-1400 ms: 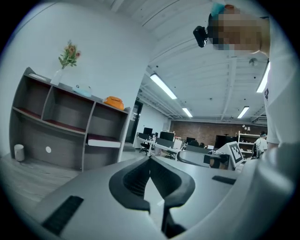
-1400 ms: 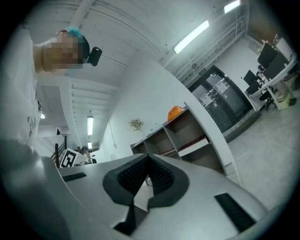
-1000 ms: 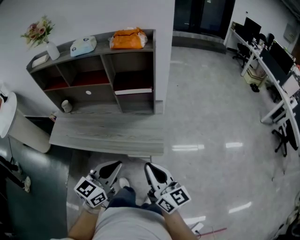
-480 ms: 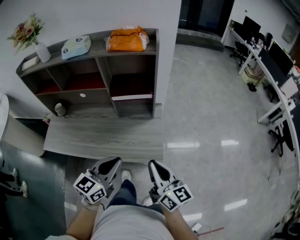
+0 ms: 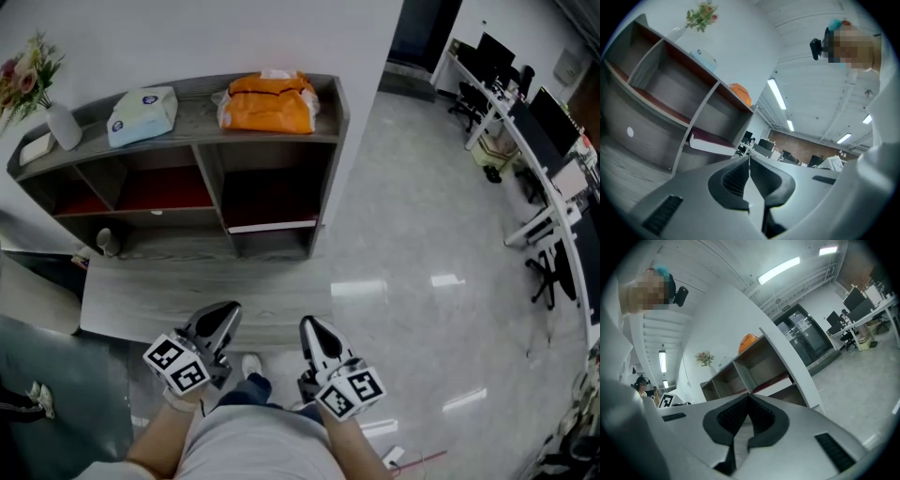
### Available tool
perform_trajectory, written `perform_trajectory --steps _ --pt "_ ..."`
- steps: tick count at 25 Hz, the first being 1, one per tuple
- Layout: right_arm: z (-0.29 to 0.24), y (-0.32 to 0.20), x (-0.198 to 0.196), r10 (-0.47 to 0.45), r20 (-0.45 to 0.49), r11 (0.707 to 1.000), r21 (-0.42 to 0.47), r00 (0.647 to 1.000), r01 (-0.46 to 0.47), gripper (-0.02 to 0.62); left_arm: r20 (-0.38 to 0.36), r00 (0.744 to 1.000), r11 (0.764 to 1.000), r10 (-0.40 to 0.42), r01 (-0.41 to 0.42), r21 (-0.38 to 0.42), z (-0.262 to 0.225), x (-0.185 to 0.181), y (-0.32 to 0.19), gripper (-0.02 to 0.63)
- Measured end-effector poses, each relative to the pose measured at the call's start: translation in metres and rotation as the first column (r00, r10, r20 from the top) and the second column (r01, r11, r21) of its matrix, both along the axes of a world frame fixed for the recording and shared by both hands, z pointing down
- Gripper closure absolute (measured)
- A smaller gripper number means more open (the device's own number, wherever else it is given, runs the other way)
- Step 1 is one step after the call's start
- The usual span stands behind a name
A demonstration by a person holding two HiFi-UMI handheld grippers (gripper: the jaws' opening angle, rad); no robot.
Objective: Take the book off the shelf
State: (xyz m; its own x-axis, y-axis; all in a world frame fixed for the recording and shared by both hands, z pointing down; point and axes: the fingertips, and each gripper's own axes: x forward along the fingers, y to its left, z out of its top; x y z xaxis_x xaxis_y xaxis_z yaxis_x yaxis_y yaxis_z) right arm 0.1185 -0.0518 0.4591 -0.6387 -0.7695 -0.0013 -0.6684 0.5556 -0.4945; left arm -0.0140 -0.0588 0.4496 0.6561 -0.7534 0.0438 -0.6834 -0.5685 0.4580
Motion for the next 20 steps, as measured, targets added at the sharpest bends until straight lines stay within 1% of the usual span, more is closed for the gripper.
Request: perform_trajectory --steps 2,5,7,8,9,12,16,18,20 --pt "0.0 -0.013 -0.009 0.022 -0.009 1.0 -0.003 1.0 -0.022 0.58 -0.056 0.998 1.0 0.009 -0.01 -0.024 0.003 -0.013 -0.018 0.589" --pt "0.003 -0.033 -0.026 0.048 -0.016 0.999 -0.013 0.999 -0.048 0.58 -0.078 0.997 0.998 0.02 -0.024 -0.054 0.011 -0.032 -0.043 0.588" --pt "0.004 -0.046 -0.038 0.063 -0.013 0.998 -0.019 0.998 -0.064 0.579 -0.113 0.993 0.996 0.023 -0.032 -0.08 0.017 -0.045 -0.058 0.586" --pt "0.005 -0.051 -0.043 0.071 -0.013 0.997 -0.02 0.997 -0.071 0.58 -0.143 0.989 0.994 0.023 -0.037 -0.098 0.02 -0.051 -0.066 0.576" --pt "0.005 -0.056 -0.049 0.079 -0.016 0.997 -0.02 0.997 -0.079 0.579 -0.179 0.984 0.992 0.021 -0.043 -0.12 0.023 -0.057 -0.073 0.552" --pt "0.007 -0.067 -0.063 0.098 -0.028 0.995 -0.024 0.995 -0.099 0.579 -0.288 0.958 0.98 0.006 -0.064 -0.191 0.033 -0.075 -0.095 0.487" --pt "0.016 -0.073 -0.078 0.104 -0.045 0.993 -0.05 0.994 -0.106 0.58 -0.374 0.927 0.967 -0.032 -0.066 -0.244 0.044 -0.093 -0.124 0.423" --pt "0.02 -0.073 -0.081 0.104 -0.057 0.992 -0.066 0.993 -0.108 0.58 -0.426 0.902 0.954 -0.075 -0.059 -0.293 0.054 -0.099 -0.137 0.385" --pt "0.022 -0.073 -0.082 0.107 -0.074 0.991 -0.069 0.991 -0.112 0.578 -0.468 0.875 0.933 -0.126 -0.055 -0.354 0.067 -0.104 -0.149 0.354"
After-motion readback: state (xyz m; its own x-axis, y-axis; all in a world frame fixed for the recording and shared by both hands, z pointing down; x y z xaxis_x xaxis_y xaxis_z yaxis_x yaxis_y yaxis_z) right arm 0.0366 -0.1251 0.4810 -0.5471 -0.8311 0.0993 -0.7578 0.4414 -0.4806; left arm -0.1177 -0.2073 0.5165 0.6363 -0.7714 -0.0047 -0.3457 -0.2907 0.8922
